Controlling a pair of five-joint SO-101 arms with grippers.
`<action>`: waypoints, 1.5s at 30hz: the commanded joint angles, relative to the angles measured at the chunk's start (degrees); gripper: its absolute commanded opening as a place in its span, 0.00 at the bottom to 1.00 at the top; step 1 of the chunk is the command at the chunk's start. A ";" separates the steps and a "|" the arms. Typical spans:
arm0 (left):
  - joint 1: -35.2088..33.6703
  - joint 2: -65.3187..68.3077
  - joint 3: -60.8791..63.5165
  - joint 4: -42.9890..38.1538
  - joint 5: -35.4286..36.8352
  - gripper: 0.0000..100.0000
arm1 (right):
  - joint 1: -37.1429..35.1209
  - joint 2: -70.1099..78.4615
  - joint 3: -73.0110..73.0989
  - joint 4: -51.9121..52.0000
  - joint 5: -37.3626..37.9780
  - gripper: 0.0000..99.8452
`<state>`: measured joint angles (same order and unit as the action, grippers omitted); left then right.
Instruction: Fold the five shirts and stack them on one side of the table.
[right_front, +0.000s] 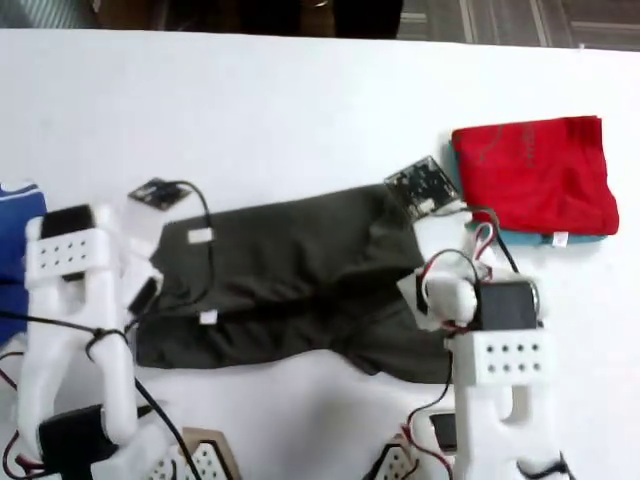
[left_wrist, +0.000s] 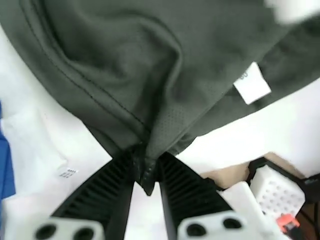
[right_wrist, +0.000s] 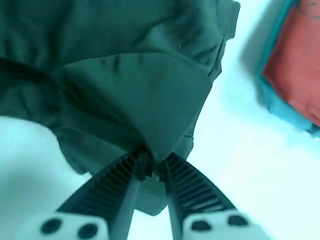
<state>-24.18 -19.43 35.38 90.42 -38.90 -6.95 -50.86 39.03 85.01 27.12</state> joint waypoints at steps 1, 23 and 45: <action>-2.20 -2.20 -0.13 1.93 -2.02 0.02 | 0.40 -3.82 -0.18 3.03 0.53 0.02; 2.37 -1.76 12.88 -10.37 -4.04 0.02 | 10.86 -5.14 8.26 -0.22 11.25 0.02; -5.71 -1.67 -19.21 -0.26 -4.04 0.08 | 4.97 -1.98 -12.92 2.51 5.98 0.04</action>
<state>-28.92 -20.04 22.55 94.81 -46.11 -1.67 -54.81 29.54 92.22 36.88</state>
